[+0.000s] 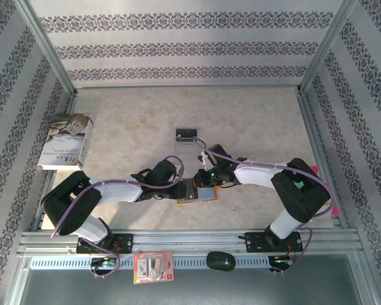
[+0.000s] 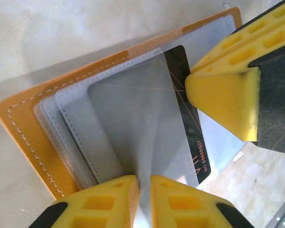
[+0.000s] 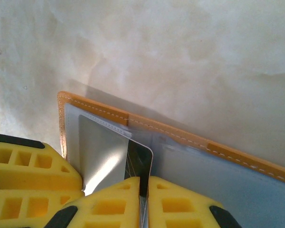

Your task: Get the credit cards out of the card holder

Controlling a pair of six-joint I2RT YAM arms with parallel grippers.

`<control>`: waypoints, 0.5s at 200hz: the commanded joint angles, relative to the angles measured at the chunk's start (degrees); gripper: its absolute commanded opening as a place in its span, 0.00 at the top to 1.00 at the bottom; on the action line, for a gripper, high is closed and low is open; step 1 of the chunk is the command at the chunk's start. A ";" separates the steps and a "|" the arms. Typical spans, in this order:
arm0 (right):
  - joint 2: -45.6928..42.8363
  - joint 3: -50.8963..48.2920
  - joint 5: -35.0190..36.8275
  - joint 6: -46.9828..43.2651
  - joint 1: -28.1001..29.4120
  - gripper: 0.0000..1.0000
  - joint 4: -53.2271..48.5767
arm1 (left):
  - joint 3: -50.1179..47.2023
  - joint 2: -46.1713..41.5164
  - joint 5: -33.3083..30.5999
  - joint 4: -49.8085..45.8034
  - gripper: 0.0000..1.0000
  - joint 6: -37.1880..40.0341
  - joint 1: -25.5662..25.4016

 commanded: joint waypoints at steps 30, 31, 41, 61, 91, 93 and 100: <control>0.88 -1.28 -2.57 0.67 -0.62 0.77 2.25 | -3.32 3.75 -2.73 -9.96 0.83 -0.06 0.76; 0.91 -1.24 -2.60 0.67 -0.62 0.77 2.27 | -3.28 3.71 -2.74 -9.96 0.83 -0.02 0.76; 1.37 -1.15 -2.94 0.83 -0.55 0.77 2.68 | -3.24 3.77 -2.62 -9.87 0.83 0.04 0.83; 1.86 -1.02 -4.86 1.04 -0.60 0.77 4.04 | -3.23 3.88 -2.51 -9.86 0.82 0.16 0.85; 1.68 -1.08 -4.74 1.13 -0.78 0.88 3.88 | -3.12 3.98 -2.51 -9.97 0.83 0.26 1.03; 1.61 -1.16 -4.56 1.16 -0.84 0.88 3.88 | -3.19 3.91 -2.55 -10.03 0.83 0.28 1.09; 1.20 -1.43 -3.95 1.13 -0.97 0.90 3.67 | -3.29 3.70 -2.65 -10.10 0.83 0.24 1.16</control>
